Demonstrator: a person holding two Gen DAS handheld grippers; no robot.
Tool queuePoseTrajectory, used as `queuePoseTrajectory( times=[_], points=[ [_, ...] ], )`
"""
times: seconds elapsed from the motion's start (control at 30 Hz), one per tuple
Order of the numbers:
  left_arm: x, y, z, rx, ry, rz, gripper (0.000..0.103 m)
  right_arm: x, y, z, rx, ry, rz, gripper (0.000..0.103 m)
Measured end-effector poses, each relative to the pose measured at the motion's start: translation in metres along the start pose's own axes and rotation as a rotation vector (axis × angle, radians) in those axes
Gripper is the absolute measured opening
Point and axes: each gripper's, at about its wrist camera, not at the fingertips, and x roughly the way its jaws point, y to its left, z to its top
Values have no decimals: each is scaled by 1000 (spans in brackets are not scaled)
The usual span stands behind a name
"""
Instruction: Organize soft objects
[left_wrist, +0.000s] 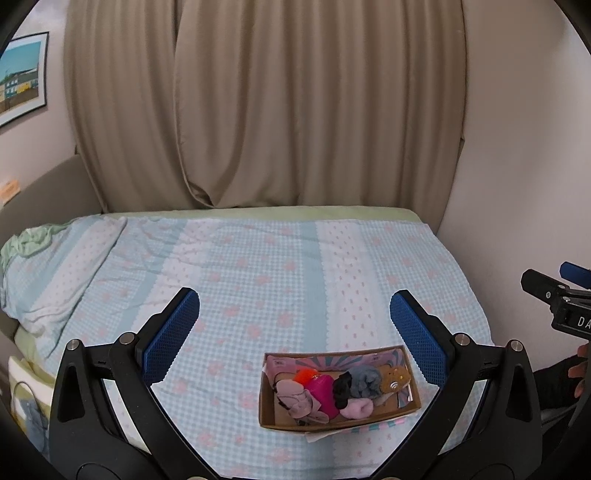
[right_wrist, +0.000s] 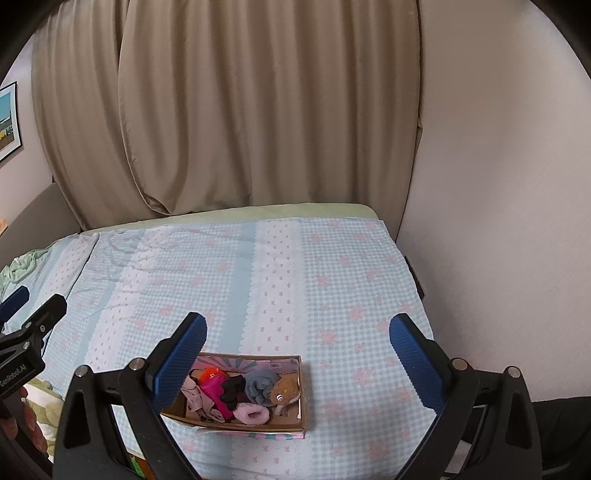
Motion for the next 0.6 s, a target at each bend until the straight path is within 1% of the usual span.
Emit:
queuePoseTrajectory(
  times=[0.6],
  points=[
    [0, 6, -3, 9, 10, -4, 103, 2, -1, 1, 2, -17, 8, 99]
  ],
)
